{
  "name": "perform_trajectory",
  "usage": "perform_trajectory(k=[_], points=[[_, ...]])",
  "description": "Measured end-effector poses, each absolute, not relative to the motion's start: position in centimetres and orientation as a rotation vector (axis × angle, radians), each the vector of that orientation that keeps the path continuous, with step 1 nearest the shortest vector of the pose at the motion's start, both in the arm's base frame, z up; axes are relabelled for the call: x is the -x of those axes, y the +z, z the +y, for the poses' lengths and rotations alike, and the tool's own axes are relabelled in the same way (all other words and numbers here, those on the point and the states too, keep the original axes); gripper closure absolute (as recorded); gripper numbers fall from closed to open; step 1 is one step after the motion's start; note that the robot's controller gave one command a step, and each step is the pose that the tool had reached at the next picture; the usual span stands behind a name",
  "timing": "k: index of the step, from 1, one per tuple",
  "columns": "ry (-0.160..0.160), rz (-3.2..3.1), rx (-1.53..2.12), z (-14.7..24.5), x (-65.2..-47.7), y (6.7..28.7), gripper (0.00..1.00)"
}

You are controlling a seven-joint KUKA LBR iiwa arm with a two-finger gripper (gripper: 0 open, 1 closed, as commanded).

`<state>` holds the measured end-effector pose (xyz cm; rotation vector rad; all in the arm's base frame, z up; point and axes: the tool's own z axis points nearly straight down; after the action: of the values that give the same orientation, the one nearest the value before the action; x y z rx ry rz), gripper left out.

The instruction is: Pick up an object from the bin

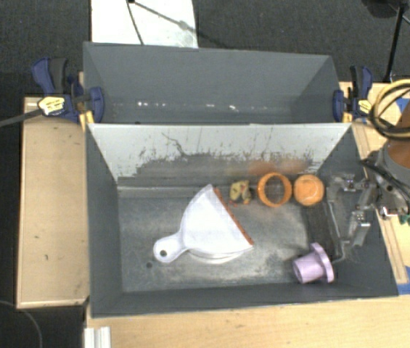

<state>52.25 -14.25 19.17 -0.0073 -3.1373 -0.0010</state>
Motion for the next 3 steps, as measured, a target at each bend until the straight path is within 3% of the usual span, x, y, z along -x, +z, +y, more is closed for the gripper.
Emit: perform_trajectory(k=[1, 2, 3], points=[[0.001, -3.145, -0.001, -14.2, -52.4, 19.6, 0.0], [0.002, -3.138, -0.236, -14.3, -51.2, 15.5, 0.0], [-0.001, -3.091, -0.56, -14.7, -48.2, 13.7, 0.0]])
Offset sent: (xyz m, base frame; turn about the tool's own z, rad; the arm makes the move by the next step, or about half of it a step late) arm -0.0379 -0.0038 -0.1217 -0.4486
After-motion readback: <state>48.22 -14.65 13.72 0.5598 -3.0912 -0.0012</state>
